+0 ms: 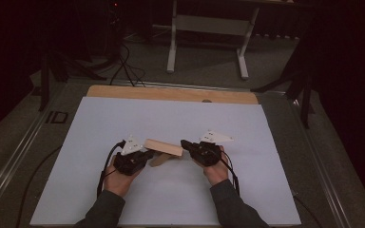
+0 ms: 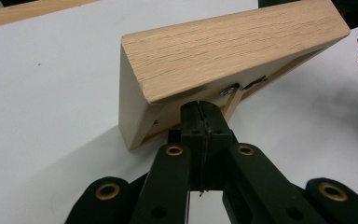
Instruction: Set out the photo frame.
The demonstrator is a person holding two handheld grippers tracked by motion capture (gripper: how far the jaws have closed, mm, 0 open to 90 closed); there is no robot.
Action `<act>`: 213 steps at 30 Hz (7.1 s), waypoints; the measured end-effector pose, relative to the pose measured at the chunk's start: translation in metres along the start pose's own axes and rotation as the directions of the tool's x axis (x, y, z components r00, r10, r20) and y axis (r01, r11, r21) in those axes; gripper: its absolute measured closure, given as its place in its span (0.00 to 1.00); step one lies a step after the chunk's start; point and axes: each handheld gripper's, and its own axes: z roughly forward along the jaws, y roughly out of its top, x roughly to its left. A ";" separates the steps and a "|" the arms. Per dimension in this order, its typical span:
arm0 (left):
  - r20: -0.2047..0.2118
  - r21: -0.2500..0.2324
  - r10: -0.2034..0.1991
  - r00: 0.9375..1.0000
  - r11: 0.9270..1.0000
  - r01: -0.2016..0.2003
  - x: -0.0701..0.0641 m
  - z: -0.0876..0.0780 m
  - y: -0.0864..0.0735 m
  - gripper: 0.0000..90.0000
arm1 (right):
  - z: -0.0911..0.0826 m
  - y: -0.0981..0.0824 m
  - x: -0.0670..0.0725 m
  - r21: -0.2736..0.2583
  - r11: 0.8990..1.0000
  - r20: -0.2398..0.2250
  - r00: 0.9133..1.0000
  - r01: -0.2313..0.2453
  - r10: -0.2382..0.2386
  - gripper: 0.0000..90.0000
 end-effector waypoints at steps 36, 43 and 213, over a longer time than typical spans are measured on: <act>0.021 0.000 0.009 1.000 1.000 -0.009 -0.013 0.010 0.008 1.00 | -0.001 -0.002 0.006 0.021 0.999 -0.016 1.000 0.025 -0.025 1.00; 0.032 -0.003 0.003 0.999 1.000 -0.003 -0.014 0.011 0.009 1.00 | 0.001 -0.003 0.008 0.024 0.999 -0.019 0.999 0.029 -0.029 1.00; 0.012 -0.190 -0.172 0.985 0.967 0.171 -0.005 -0.037 0.027 0.37 | -0.004 -0.012 0.019 0.099 0.985 -0.002 0.990 0.139 -0.140 0.68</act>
